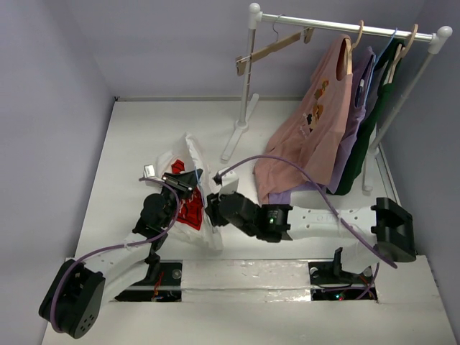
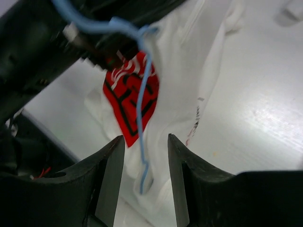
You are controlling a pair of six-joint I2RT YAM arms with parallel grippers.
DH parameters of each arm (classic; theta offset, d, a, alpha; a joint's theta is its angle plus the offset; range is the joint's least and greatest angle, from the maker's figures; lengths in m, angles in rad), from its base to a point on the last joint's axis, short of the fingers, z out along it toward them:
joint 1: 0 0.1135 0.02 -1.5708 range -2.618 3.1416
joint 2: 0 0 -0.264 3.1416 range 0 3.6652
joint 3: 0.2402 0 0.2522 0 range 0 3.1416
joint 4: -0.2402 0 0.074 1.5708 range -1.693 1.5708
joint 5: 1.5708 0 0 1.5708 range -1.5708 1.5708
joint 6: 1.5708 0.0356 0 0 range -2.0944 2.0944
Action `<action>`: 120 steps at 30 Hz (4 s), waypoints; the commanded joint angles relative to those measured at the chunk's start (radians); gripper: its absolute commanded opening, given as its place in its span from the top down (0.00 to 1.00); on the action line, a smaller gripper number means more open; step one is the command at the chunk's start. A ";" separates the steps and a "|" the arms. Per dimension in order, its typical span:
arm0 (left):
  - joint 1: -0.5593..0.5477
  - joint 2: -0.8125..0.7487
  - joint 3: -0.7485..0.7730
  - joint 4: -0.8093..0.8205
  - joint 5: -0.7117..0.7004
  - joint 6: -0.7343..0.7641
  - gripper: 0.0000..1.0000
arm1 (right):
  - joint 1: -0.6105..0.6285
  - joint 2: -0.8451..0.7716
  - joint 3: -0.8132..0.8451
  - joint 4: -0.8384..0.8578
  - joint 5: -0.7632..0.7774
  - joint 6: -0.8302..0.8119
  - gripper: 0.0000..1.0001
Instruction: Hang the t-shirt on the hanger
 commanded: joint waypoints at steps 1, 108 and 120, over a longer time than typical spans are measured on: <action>-0.005 -0.017 0.023 0.020 -0.001 0.023 1.00 | -0.043 0.049 0.089 0.024 -0.042 -0.064 0.53; 0.400 0.569 0.546 -0.063 0.282 0.064 1.00 | -0.126 -0.178 -0.191 0.142 -0.156 -0.064 1.00; 0.486 0.472 0.669 -0.270 0.267 0.184 1.00 | -0.126 -0.278 -0.234 0.072 -0.170 -0.061 1.00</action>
